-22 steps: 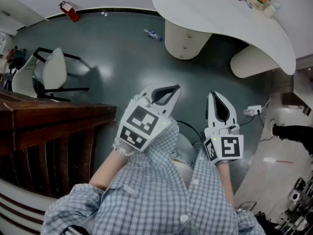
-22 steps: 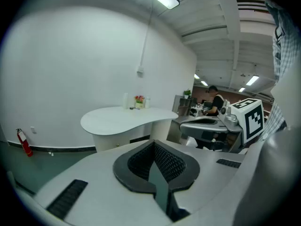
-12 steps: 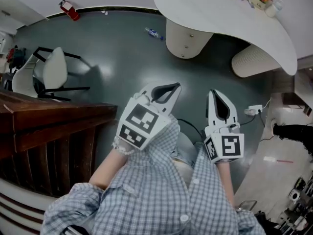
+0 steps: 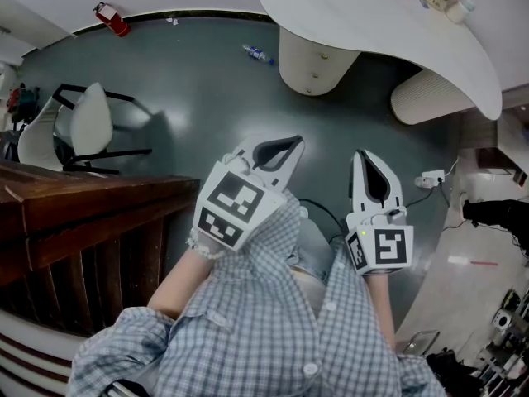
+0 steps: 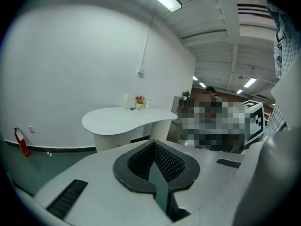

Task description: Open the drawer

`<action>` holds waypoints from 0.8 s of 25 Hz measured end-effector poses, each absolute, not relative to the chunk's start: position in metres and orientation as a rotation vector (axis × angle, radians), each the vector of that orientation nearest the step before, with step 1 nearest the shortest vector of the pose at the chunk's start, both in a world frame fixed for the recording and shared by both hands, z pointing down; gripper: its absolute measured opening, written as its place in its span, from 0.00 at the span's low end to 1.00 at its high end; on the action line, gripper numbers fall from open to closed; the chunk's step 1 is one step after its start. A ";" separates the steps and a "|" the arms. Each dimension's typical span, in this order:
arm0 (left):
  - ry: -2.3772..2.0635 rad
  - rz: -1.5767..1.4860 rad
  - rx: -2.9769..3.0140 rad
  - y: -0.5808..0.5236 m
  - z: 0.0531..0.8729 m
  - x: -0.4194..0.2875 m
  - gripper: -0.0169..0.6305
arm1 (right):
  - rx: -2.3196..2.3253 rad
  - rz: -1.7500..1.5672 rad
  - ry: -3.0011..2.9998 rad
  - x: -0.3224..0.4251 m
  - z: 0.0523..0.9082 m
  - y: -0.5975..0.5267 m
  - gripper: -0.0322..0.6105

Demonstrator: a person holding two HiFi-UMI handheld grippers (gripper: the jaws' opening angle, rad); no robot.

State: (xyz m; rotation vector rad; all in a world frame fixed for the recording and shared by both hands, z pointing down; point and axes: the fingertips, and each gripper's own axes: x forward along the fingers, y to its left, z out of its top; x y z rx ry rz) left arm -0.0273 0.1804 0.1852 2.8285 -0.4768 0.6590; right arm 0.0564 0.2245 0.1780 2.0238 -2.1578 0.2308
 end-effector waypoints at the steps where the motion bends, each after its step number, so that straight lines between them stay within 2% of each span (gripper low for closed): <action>1: -0.473 0.658 2.831 0.180 0.185 -0.029 0.03 | 2.033 0.235 -2.151 0.055 0.179 0.225 0.06; 20: -0.527 0.659 2.805 0.147 0.195 -0.041 0.03 | 2.067 0.295 -2.147 0.067 0.193 0.197 0.06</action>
